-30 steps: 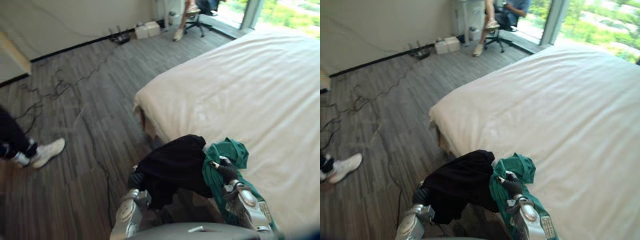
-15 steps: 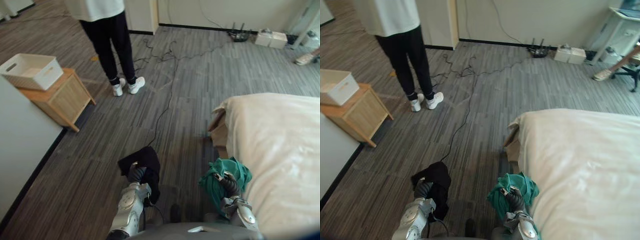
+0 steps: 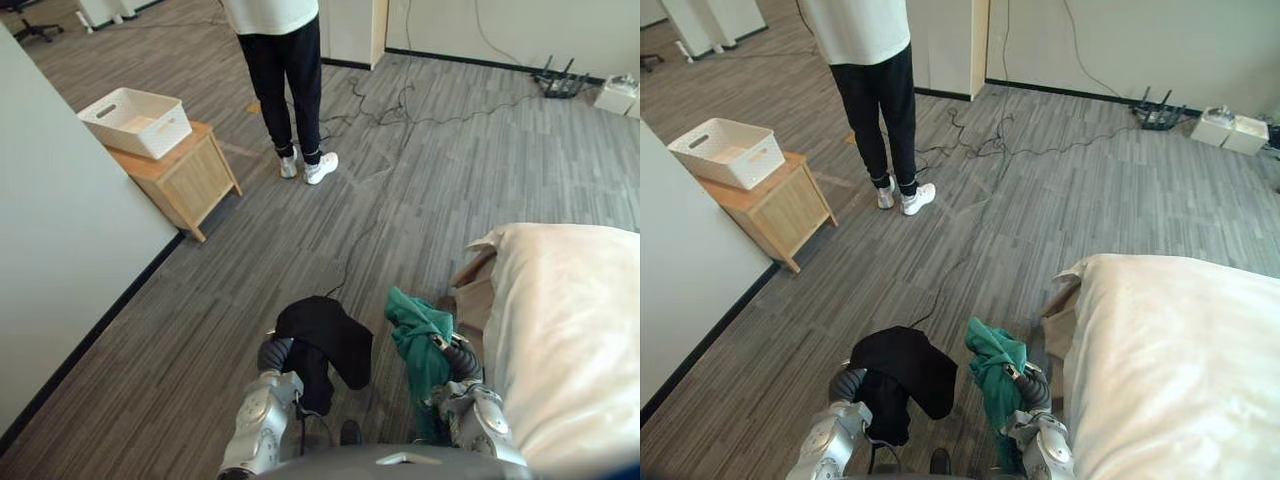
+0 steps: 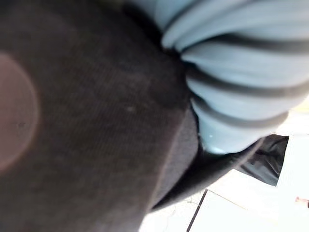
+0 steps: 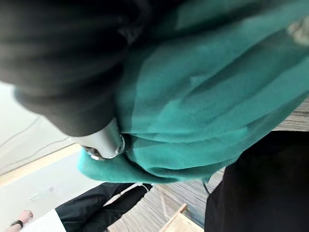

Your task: Tidy the bed and pick cloth on bed and put in laundry

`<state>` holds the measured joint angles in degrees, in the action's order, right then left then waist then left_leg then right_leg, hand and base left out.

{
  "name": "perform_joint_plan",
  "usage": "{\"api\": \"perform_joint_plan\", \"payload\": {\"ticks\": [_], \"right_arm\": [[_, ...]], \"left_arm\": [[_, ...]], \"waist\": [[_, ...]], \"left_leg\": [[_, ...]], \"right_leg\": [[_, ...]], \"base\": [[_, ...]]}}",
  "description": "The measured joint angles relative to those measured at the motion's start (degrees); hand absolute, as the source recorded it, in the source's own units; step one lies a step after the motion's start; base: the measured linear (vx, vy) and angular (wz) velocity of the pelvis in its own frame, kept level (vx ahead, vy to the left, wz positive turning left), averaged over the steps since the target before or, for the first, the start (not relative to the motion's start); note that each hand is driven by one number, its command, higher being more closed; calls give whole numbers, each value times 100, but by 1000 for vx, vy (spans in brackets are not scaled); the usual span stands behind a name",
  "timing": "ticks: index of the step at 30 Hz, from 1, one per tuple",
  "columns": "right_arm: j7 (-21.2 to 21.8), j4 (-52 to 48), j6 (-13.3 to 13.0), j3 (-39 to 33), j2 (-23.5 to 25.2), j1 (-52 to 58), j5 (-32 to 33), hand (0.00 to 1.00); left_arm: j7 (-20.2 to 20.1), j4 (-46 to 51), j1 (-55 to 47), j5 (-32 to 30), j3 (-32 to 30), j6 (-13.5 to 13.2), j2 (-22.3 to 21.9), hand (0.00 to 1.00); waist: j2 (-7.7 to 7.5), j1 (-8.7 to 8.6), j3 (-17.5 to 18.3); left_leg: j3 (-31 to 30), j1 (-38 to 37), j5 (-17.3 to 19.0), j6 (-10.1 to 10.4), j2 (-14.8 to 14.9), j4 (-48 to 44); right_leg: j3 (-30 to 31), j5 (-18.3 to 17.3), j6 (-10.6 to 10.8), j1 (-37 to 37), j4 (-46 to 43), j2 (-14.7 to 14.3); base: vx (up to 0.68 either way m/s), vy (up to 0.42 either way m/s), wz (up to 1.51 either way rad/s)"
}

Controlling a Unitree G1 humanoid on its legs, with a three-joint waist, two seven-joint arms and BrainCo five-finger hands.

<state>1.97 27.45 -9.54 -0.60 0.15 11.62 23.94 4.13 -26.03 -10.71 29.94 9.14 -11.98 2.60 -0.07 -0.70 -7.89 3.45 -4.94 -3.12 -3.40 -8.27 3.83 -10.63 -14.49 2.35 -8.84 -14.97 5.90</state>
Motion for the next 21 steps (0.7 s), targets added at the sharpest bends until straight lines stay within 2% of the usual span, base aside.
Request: {"api": "perform_joint_plan", "payload": {"ticks": [2,3,9,13,14,16,17,18,19,20,21], "right_arm": [[-16,24,-3,22,62,3,12,100],[1,371,-87,158,164,165,5,100],[1,371,-87,159,164,166,11,100],[10,371,-55,188,165,171,155,100],[11,371,-26,187,159,171,252,100],[9,372,19,173,141,272,306,100],[9,365,26,164,80,281,416,100],[9,365,52,203,23,274,497,100],[9,362,52,247,-17,276,516,100],[15,364,60,345,-4,320,523,100],[25,313,61,453,18,403,522,100]], "left_arm": [[2,-10,5,-10,-2,0,13,100],[7,-280,-59,-13,194,-18,-5,100],[13,-280,-59,-9,217,-14,-24,100],[126,-279,-59,70,386,139,-30,100],[126,-279,-61,99,441,234,-16,100],[171,-279,-109,147,671,420,32,100],[241,-281,-76,176,808,504,-11,100],[257,-287,-78,270,935,610,-22,100],[260,-292,-76,293,940,673,-13,100],[275,-314,-77,323,943,747,27,100],[295,-378,-48,322,922,778,95,100]], "waist": [[-18,-35,-10],[-103,-265,-86],[-103,-270,-86],[-110,-255,-89],[-124,-208,-95],[-325,-175,15],[-324,-269,5],[-277,-207,-31],[-247,-210,-68],[-302,-244,-138],[-322,-277,-186]], "left_leg": [[207,-117,144,13,88,203],[684,-122,-124,-103,278,224],[715,-124,-105,-74,282,224],[772,-128,-27,-62,277,223],[819,-130,21,-77,249,222],[1201,-146,301,-107,130,178],[1319,-134,373,-104,168,133],[1295,-213,372,-202,186,160],[1243,-290,389,-250,211,120],[1119,-324,497,-325,279,-36],[1015,-318,667,-288,369,-238]], "right_leg": [[-75,0,0,-38,-32,-36],[-322,-79,-128,-282,378,-172],[-294,-79,-128,-278,395,-172],[-274,-89,-122,-255,382,-153],[-275,-151,-111,-197,300,-103],[-396,-371,28,-2,-109,181],[-448,-426,131,279,-851,278],[-423,-232,220,844,-2124,486],[-428,-24,146,1148,-2787,575],[-426,-151,122,1388,-3176,592],[-412,-310,130,1640,-3144,558]], "base": [[-83,-112,9],[-47,-57,5],[0,0,-2],[0,0,-7],[-5,13,-10],[66,12,17],[134,37,33],[131,49,27],[125,86,27],[161,48,46],[169,31,53]]}}
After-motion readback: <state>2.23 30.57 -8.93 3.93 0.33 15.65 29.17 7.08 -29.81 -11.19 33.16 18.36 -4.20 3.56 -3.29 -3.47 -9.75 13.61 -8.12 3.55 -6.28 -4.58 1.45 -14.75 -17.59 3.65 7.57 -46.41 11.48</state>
